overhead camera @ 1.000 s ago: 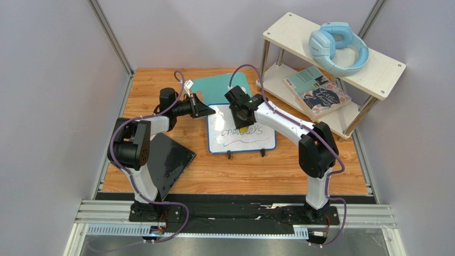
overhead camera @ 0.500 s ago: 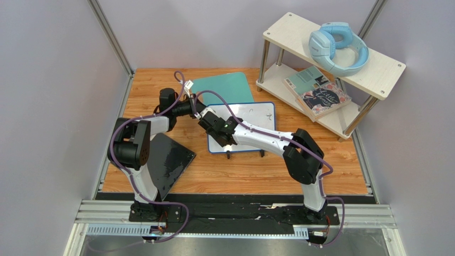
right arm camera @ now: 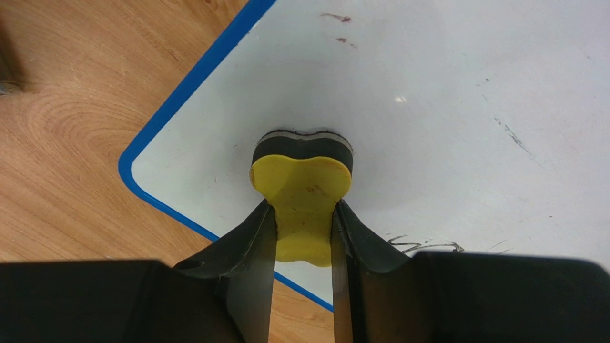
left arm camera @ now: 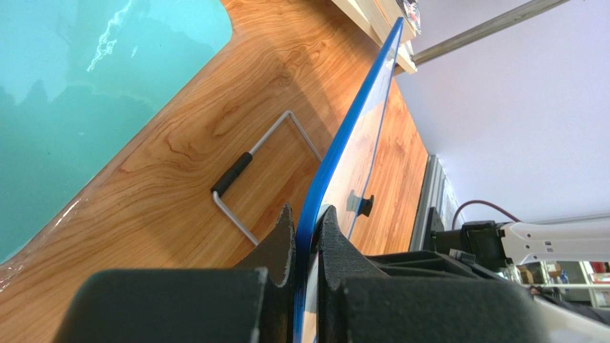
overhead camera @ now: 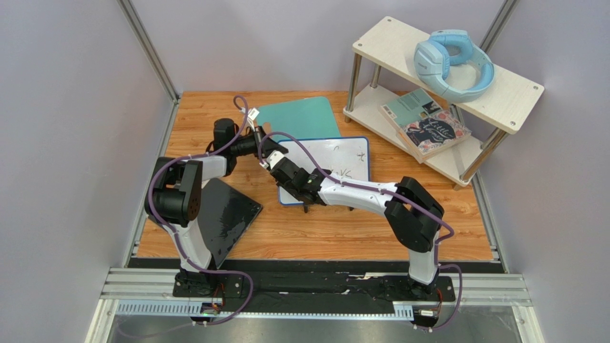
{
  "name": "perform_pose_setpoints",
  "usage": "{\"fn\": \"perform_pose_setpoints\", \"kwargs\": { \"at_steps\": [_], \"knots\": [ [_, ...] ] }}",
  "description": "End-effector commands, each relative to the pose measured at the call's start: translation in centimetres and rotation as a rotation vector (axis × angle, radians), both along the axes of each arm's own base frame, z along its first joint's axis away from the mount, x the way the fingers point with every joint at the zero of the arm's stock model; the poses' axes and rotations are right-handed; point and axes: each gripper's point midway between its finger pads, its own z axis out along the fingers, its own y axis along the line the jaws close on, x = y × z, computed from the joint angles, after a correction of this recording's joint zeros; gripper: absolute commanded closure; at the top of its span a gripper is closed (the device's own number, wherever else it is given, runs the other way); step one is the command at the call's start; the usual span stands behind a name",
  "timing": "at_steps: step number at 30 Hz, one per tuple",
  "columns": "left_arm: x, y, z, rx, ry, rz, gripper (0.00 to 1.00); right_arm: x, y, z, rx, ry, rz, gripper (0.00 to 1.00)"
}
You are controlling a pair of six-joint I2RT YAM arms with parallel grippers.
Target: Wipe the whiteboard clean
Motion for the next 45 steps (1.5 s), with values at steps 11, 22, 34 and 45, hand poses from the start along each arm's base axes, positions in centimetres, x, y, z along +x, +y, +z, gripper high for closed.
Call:
{"fn": "perform_pose_setpoints", "kwargs": {
  "at_steps": [11, 22, 34, 45],
  "knots": [
    [1.1, -0.1, -1.1, 0.058, -0.053, 0.045, 1.00, -2.0, 0.0, -6.1, -0.130, -0.055, 0.122, 1.00],
    [1.2, 0.0, -1.2, 0.053, -0.046, 0.047, 1.00, -4.8, 1.1, -5.8, -0.075, 0.051, 0.254, 1.00],
    [1.1, 0.0, -1.2, 0.051, -0.048, 0.049, 1.00, -2.1, -1.3, -6.4, -0.138, -0.024, 0.074, 1.00],
    [1.1, 0.1, -1.1, 0.046, -0.048, 0.049, 1.00, 1.6, -6.6, -4.6, -0.034, -0.062, -0.240, 1.00]
  ]
}}
